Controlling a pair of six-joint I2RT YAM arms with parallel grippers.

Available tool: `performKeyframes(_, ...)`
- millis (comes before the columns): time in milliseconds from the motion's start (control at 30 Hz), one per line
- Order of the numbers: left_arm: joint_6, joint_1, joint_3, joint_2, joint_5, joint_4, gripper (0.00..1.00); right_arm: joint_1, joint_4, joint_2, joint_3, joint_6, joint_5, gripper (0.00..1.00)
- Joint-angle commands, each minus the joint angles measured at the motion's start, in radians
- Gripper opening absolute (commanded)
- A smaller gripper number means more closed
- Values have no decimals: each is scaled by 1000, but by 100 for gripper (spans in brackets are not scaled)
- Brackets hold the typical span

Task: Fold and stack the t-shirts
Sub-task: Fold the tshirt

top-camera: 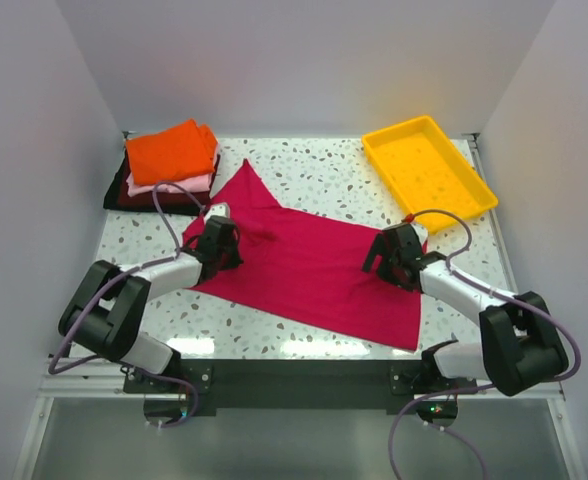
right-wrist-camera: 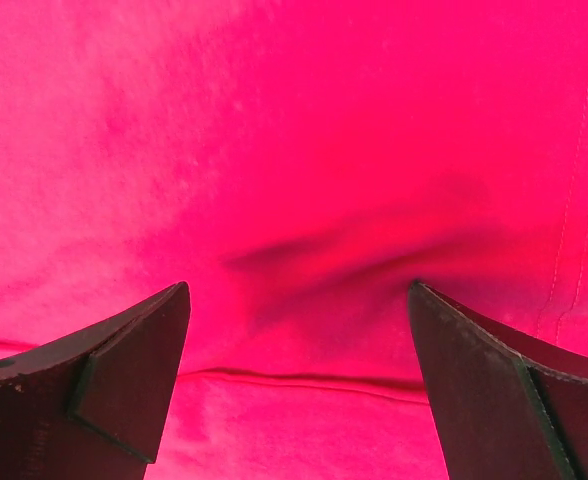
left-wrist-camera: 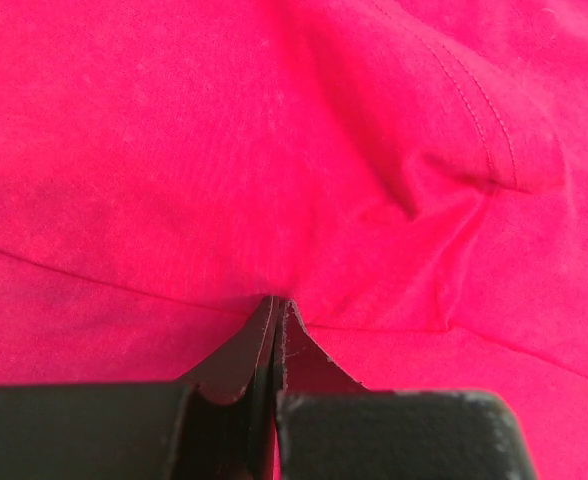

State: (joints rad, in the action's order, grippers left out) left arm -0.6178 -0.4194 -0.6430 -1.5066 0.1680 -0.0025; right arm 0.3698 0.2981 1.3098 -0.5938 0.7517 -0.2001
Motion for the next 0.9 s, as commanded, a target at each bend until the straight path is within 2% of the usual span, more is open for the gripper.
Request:
performKeyframes(0,-52,-48,77,18,7,-13,0,-28,-10,66,57,14,71,94)
performKeyframes(467,-267,-219,259,293,99,-169,0,-66,153,-102,69,-8,-1,94)
performKeyframes(867,-364,-328,325,422,103,-234,0,-196,182,-159,84,-75,76,95)
